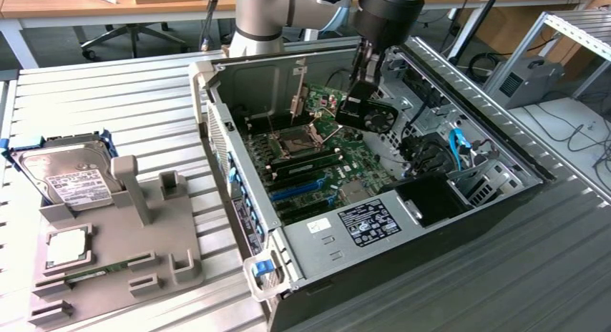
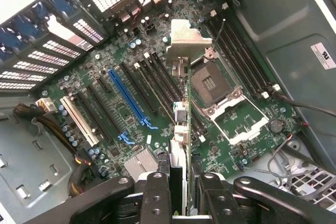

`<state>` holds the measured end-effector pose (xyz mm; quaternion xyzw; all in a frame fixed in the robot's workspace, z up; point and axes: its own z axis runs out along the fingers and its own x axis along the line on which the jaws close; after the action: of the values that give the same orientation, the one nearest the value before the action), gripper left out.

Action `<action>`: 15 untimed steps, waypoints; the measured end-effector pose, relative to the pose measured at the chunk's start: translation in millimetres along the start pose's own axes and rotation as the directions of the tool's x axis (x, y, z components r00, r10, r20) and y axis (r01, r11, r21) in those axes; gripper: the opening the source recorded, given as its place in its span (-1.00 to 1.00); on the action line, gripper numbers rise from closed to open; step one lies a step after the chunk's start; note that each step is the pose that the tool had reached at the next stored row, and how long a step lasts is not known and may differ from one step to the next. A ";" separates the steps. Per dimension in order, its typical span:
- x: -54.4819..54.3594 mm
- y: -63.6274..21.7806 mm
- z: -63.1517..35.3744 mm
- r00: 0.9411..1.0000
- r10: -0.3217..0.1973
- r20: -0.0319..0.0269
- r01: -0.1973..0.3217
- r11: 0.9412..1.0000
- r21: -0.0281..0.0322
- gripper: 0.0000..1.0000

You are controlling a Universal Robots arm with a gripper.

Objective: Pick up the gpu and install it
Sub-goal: 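Insert the gpu into the slot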

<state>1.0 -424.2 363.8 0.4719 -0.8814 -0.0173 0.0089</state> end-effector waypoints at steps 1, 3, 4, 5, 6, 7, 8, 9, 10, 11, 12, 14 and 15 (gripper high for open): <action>0.0 0.0 0.0 1.000 -0.001 0.000 0.001 1.000 0.000 -0.48; 0.0 0.0 0.0 1.000 -0.004 0.000 0.004 1.000 0.000 -0.48; 0.0 0.0 0.0 1.000 -0.006 0.000 0.006 1.000 0.000 -0.48; 0.0 0.0 0.0 1.000 -0.007 0.000 0.007 1.000 0.000 -0.48; 0.0 0.0 0.0 1.000 -0.009 0.000 0.009 1.000 0.000 -0.48; 0.0 0.0 0.0 1.000 -0.010 0.000 0.010 1.000 0.000 -0.48; 0.0 0.0 0.0 1.000 -0.012 0.000 0.012 1.000 0.000 -0.48; 0.0 0.0 0.0 1.000 -0.013 -0.001 0.013 1.000 0.000 -0.48; 0.0 0.0 0.0 1.000 -0.015 -0.001 0.015 1.000 0.000 -0.48; 0.0 0.0 0.0 1.000 -0.016 -0.001 0.016 1.000 0.000 -0.48; 0.0 0.0 0.0 1.000 -0.018 -0.001 0.018 1.000 0.000 -0.48; 0.0 0.0 0.0 1.000 -0.021 -0.001 0.021 1.000 0.000 -0.48; 0.0 0.0 0.0 1.000 -0.022 -0.001 0.022 1.000 0.000 -0.48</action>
<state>1.0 -424.2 363.8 0.4817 -0.8761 -0.0172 0.0091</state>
